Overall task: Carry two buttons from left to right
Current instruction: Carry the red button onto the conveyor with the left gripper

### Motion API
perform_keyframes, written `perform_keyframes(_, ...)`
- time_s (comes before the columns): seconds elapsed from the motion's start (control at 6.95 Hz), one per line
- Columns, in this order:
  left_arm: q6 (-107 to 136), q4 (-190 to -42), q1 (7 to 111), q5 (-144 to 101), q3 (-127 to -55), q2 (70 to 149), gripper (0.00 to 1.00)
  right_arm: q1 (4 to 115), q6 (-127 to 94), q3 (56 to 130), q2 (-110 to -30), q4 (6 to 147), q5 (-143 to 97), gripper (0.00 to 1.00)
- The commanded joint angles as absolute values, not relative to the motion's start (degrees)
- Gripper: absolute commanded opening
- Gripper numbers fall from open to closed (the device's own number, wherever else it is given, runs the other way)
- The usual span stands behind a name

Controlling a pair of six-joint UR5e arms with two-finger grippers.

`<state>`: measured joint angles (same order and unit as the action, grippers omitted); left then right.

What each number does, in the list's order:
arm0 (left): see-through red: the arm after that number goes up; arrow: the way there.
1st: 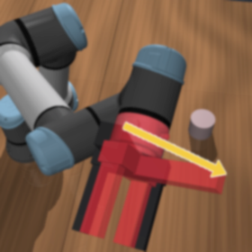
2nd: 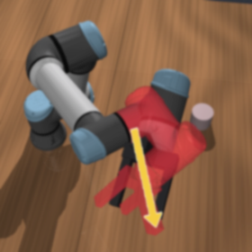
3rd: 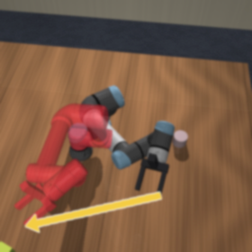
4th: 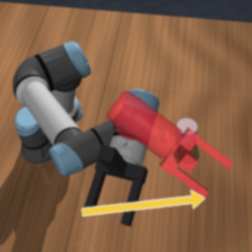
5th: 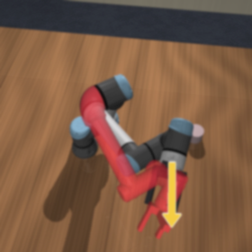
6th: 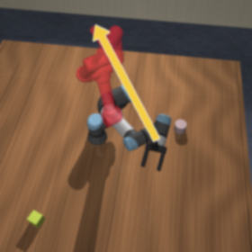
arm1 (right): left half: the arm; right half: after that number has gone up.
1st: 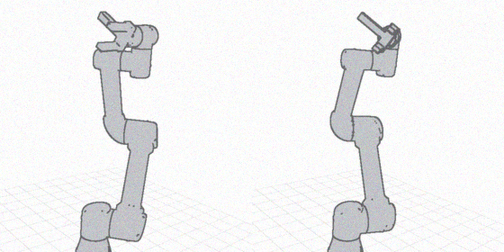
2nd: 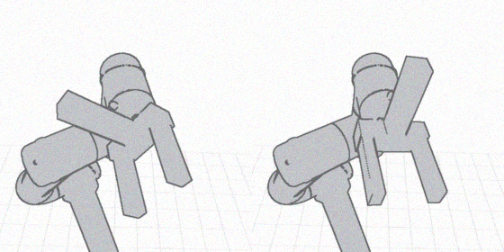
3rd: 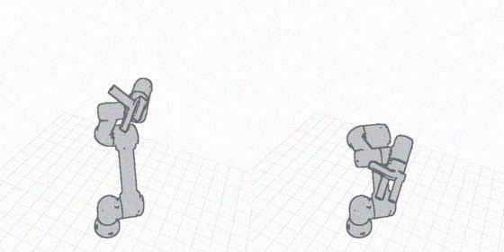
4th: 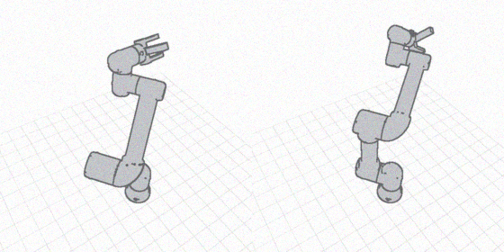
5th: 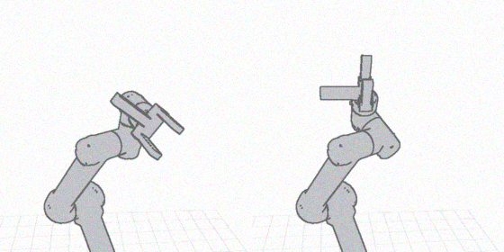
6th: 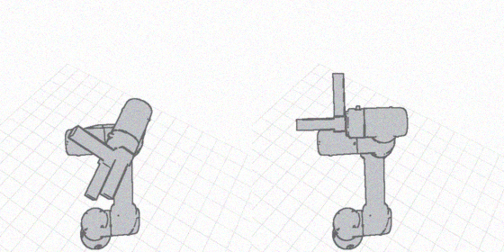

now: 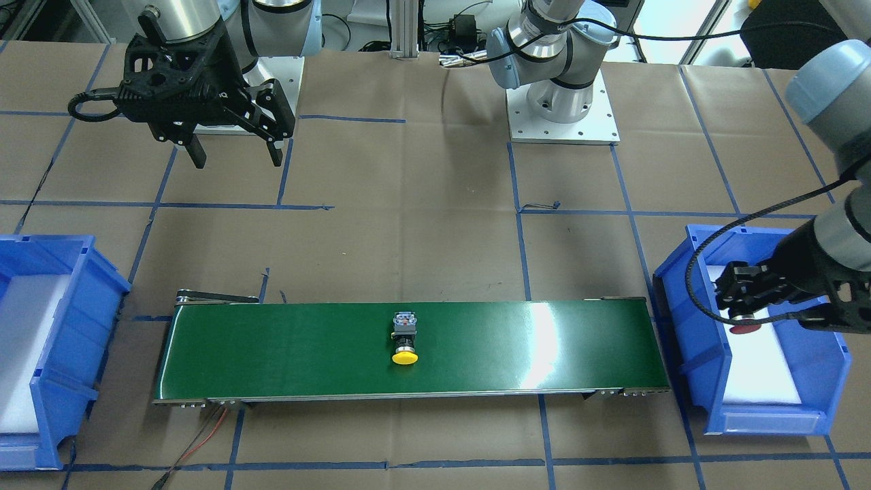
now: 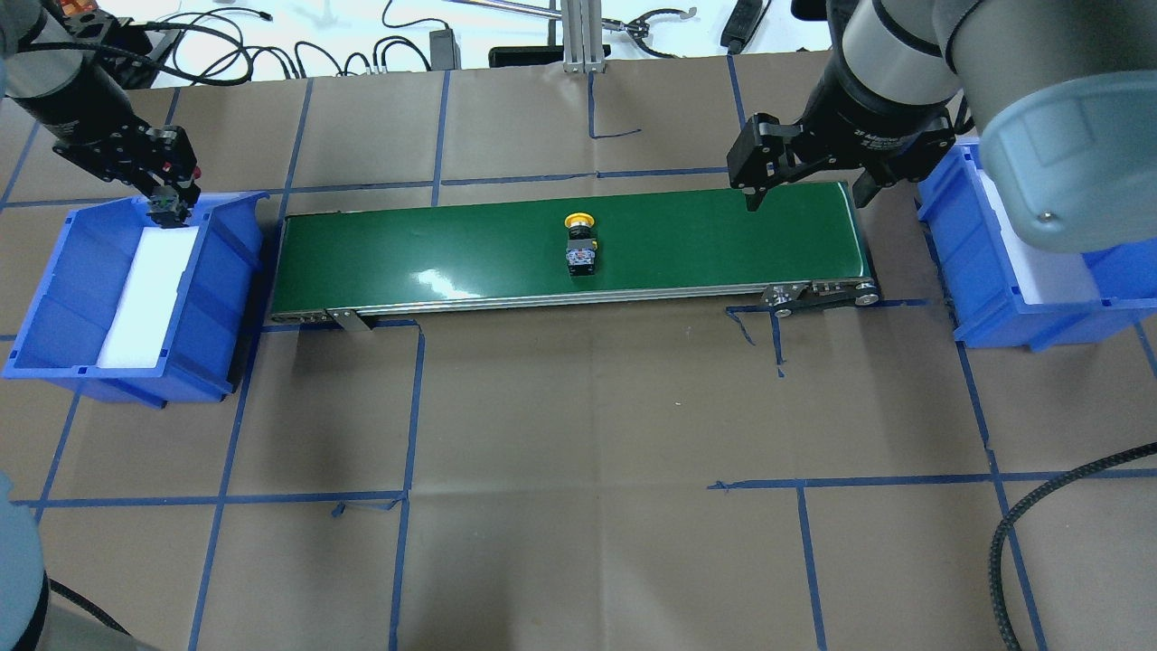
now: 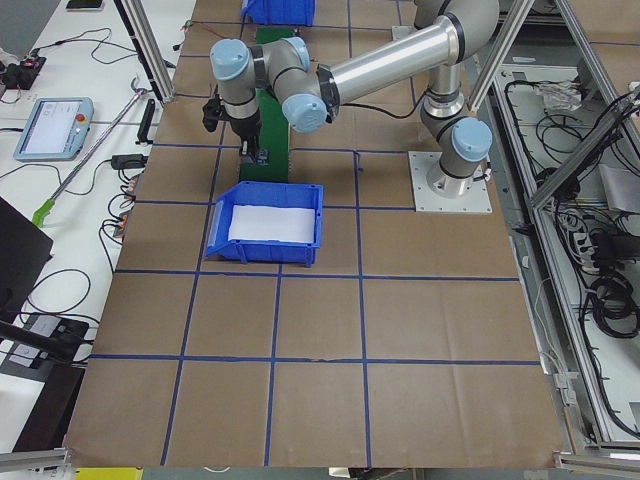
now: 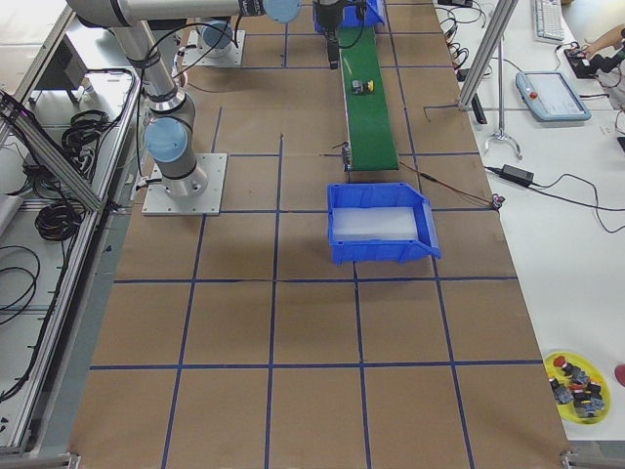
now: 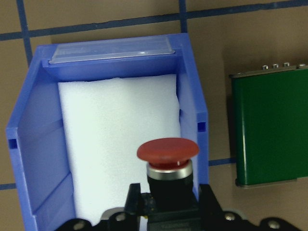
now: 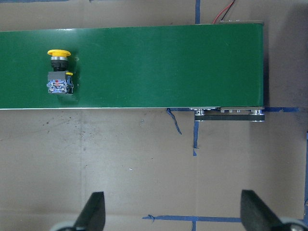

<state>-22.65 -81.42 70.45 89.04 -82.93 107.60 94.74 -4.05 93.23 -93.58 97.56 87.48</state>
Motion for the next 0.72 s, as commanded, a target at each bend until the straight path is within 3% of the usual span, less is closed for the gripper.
perform_keyframes(0.0, -14.53, -80.78, 75.92, 88.95, -85.68, 105.56, 0.10, 94.75, -4.04, 93.25, -93.52, 97.56, 87.45, 1.00)
perform_keyframes(0.58, -10.99, -76.94, 78.40, 88.77, -90.42, 106.87, 0.11, 94.75, -3.78, 93.95, -91.77, 98.43, 87.45, 1.00)
